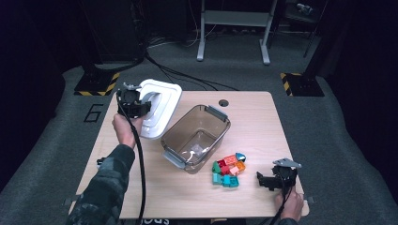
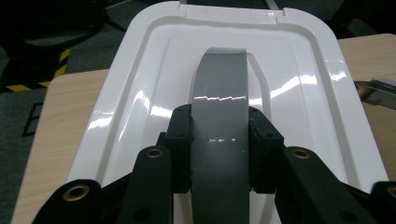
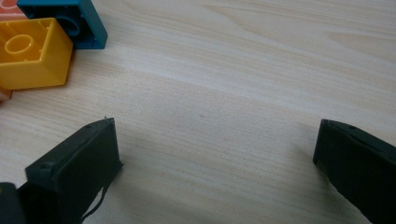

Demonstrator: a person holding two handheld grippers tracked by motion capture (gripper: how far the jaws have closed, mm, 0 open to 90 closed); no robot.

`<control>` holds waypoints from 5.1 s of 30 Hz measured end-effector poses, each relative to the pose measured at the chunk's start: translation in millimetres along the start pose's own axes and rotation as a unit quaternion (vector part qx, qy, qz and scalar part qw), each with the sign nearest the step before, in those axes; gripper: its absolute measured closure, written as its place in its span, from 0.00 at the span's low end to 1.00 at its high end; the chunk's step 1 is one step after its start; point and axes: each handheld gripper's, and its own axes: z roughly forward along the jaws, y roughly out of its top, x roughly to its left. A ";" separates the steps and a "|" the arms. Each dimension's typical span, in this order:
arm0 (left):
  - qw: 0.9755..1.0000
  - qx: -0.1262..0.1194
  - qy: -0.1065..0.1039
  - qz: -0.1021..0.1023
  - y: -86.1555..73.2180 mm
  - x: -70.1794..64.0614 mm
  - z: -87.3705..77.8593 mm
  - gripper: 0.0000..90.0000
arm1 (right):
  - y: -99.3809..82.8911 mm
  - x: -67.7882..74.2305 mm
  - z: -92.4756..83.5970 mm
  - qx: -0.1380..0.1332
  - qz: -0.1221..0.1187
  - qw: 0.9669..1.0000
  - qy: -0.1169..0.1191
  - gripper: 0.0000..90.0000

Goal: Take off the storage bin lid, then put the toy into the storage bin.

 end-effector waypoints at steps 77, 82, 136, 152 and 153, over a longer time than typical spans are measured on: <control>0.987 0.135 0.047 -0.066 -87.9 31.4 88.6 0.36 | 0.0 -0.2 0.1 0.000 -0.001 1.000 0.000 0.00; 0.988 0.132 0.040 -0.064 -81.0 40.8 73.4 0.16 | 0.0 0.0 0.1 0.000 0.000 1.000 0.000 0.00; 0.993 0.112 -0.001 -0.047 -168.4 110.9 -26.7 0.00 | 0.0 -0.7 0.1 0.000 -0.009 1.000 0.001 0.00; 0.987 0.141 0.032 -0.065 -205.6 132.7 -13.1 0.27 | 0.0 -0.7 0.1 0.000 -0.010 1.000 0.001 0.00; 0.988 0.139 0.032 -0.061 -205.6 134.4 -12.6 0.35 | 0.0 -0.7 0.1 -0.001 -0.011 1.000 0.001 0.00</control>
